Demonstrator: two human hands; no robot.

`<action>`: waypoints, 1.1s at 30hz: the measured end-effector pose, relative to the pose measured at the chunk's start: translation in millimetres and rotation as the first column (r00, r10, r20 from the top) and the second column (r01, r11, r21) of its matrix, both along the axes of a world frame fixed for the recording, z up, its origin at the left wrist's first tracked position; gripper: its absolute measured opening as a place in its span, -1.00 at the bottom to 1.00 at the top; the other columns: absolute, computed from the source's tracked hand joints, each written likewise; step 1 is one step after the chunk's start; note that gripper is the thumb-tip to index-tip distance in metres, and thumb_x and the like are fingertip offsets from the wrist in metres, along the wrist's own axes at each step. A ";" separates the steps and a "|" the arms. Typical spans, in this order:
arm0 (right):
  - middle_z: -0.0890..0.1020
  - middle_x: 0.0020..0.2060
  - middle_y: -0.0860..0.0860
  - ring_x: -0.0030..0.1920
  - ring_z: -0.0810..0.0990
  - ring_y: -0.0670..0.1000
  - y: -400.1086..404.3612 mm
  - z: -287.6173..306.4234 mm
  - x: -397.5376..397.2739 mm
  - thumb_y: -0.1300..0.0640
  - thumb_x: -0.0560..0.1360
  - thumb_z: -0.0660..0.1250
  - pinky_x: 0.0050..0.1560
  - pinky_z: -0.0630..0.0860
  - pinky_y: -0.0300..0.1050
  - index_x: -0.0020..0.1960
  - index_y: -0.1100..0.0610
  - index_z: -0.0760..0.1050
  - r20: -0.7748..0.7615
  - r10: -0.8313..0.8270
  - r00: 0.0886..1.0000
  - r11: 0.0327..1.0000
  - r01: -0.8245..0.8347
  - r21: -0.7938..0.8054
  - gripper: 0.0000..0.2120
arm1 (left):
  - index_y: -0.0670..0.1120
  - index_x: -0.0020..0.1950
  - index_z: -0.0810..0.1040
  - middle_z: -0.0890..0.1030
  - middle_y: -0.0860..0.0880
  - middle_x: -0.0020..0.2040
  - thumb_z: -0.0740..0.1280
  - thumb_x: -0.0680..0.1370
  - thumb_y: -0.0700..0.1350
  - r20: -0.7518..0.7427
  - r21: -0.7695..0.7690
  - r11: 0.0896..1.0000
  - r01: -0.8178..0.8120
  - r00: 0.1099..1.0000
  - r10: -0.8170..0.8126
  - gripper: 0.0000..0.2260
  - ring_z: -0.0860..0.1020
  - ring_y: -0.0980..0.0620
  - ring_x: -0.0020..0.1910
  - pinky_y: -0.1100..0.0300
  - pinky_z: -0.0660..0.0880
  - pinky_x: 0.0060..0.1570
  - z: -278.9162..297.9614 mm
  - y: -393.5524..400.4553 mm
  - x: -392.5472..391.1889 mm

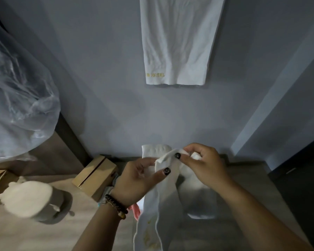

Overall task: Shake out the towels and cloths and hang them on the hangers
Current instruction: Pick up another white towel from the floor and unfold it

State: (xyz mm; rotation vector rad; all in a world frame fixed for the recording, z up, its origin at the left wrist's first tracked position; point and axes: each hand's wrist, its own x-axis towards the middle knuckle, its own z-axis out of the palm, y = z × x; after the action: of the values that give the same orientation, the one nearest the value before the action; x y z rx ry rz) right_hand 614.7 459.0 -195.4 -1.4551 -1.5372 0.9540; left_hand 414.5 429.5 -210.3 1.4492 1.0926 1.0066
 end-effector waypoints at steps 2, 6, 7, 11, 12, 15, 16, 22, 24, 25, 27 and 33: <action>0.55 -0.44 -0.10 -0.42 0.44 -0.18 2.1 -5.6 -2.8 0.14 0.42 0.48 -0.38 0.36 -0.35 -0.27 0.12 0.58 -0.029 -0.032 0.999 0.999 0.031 -0.035 -0.87 | 0.14 -0.21 0.67 0.66 0.15 -0.27 0.41 0.49 0.11 -0.154 0.119 0.990 -0.082 0.983 0.100 -0.88 0.60 0.19 -0.29 0.31 0.51 -0.26 -0.1 -2.0 4.5; 0.50 -0.50 -0.12 -0.46 0.39 -0.19 3.3 -9.4 -6.6 0.11 0.40 0.50 -0.40 0.33 -0.33 -0.33 0.11 0.55 -0.007 0.003 1.000 0.998 -0.004 -0.060 -0.81 | -0.03 -0.24 0.61 0.58 -0.04 -0.36 0.25 0.55 0.17 -0.263 0.248 0.930 -0.270 0.906 0.333 -0.66 0.53 -0.01 -0.36 0.10 0.48 -0.35 -11.5 1.4 7.2; 0.51 -0.49 -0.10 -0.46 0.39 -0.19 3.2 -8.1 -6.3 0.10 0.39 0.51 -0.40 0.33 -0.33 -0.33 0.12 0.55 0.019 0.029 0.999 0.998 -0.028 -0.056 -0.80 | -0.03 -0.27 0.57 0.55 -0.01 -0.38 0.25 0.56 0.13 -0.248 0.265 0.917 -0.297 0.898 0.363 -0.68 0.50 0.03 -0.38 0.17 0.45 -0.37 -13.0 1.7 7.0; 0.50 -0.49 -0.09 -0.45 0.38 -0.19 0.3 -1.0 -6.5 0.02 0.42 0.48 -0.39 0.29 -0.35 -0.29 0.16 0.58 0.112 0.129 0.985 0.991 -0.127 -0.032 -0.77 | 0.06 -0.30 0.30 0.36 0.10 -0.35 0.18 0.61 0.00 -0.232 0.407 0.855 -0.320 0.870 0.436 -0.73 0.37 0.18 -0.39 0.38 0.26 -0.35 -14.0 4.3 11.5; 0.46 -0.52 -0.10 -0.46 0.36 -0.18 -0.3 0.0 -6.5 0.01 0.43 0.46 -0.39 0.28 -0.35 -0.31 0.15 0.56 0.116 0.142 0.983 0.990 -0.139 -0.033 -0.75 | 0.03 -0.28 0.30 0.35 0.10 -0.36 0.16 0.61 0.03 -0.231 0.418 0.851 -0.317 0.869 0.437 -0.73 0.36 0.18 -0.39 0.38 0.26 -0.35 -15.4 4.5 13.0; 0.40 -0.51 -0.07 -0.44 0.33 -0.15 -0.9 4.2 -4.1 -0.04 0.47 0.41 -0.38 0.27 -0.29 -0.36 0.13 0.52 0.149 0.176 0.973 0.984 -0.173 -0.035 -0.68 | -0.06 -0.23 0.36 0.40 0.09 -0.38 0.14 0.58 0.08 -0.198 0.419 0.853 -0.311 0.886 0.420 -0.73 0.38 0.16 -0.40 0.36 0.29 -0.36 -17.9 2.9 16.3; 0.39 -0.51 -0.07 -0.44 0.32 -0.15 -0.8 6.3 -1.9 -0.05 0.47 0.41 -0.38 0.26 -0.29 -0.36 0.12 0.53 0.166 0.187 0.968 0.982 -0.183 -0.043 -0.68 | -0.04 -0.19 0.40 0.45 0.09 -0.35 0.15 0.57 0.08 -0.174 0.415 0.857 -0.306 0.898 0.405 -0.76 0.42 0.16 -0.38 0.37 0.32 -0.35 -16.1 1.4 17.3; 0.56 -0.41 -0.14 -0.36 0.52 -0.16 0.4 20.1 13.3 -0.07 0.41 0.47 -0.22 0.42 -0.34 -0.01 -0.14 0.59 0.153 0.236 0.960 0.965 -0.213 -0.156 -0.83 | -0.01 0.14 0.40 0.64 0.02 -0.15 0.26 0.58 -0.09 -0.002 0.411 0.866 -0.284 0.950 0.312 -0.85 0.59 -0.01 -0.28 0.07 0.54 -0.30 -3.7 -4.4 23.5; 0.41 -0.51 -0.10 -0.44 0.37 -0.13 0.5 24.5 15.5 -0.05 0.43 0.46 -0.28 0.35 -0.35 0.17 -0.22 0.52 0.118 0.315 0.942 0.940 -0.293 -0.176 -0.67 | -0.05 0.17 0.38 0.67 0.02 -0.20 0.27 0.58 -0.11 -0.008 0.420 0.878 -0.228 0.967 0.255 -0.81 0.60 0.00 -0.33 0.10 0.52 -0.34 4.4 -2.4 25.5; 0.42 -0.50 -0.08 -0.43 0.37 -0.13 0.1 28.1 15.1 -0.03 0.44 0.46 -0.26 0.35 -0.34 0.15 -0.22 0.53 0.105 0.346 0.932 0.930 -0.326 -0.169 -0.69 | -0.06 0.16 0.38 0.68 0.02 -0.18 0.28 0.58 -0.08 -0.009 0.425 0.882 -0.205 0.973 0.230 -0.81 0.63 0.03 -0.29 0.11 0.54 -0.30 9.3 -0.3 25.8; 0.56 -0.42 -0.12 -0.36 0.49 -0.18 1.0 34.0 15.2 -0.02 0.44 0.46 -0.19 0.42 -0.30 -0.03 -0.20 0.58 0.075 0.391 0.917 0.915 -0.378 -0.139 -0.86 | -0.03 0.12 0.40 0.69 0.00 -0.20 0.29 0.55 0.00 0.005 0.433 0.882 -0.187 0.979 0.205 -0.80 0.64 0.07 -0.27 0.16 0.52 -0.30 20.2 4.8 26.0; 0.48 -0.53 -0.18 -0.50 0.37 -0.19 8.7 50.6 17.5 0.09 0.43 0.48 -0.38 0.29 -0.31 -0.26 0.03 0.53 0.089 0.216 0.972 0.973 -0.222 0.060 -0.84 | 0.11 0.06 0.42 0.68 -0.01 -0.20 0.45 0.35 0.20 -0.141 0.395 0.913 -0.107 0.974 0.175 -0.62 0.63 -0.12 -0.23 -0.09 0.56 -0.24 56.3 25.0 20.3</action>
State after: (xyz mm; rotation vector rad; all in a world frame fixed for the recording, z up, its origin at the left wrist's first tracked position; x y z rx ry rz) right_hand 632.3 467.7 -144.8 -1.3087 -1.8021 0.9681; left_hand 434.7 454.4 -154.0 1.8216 1.1829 1.2704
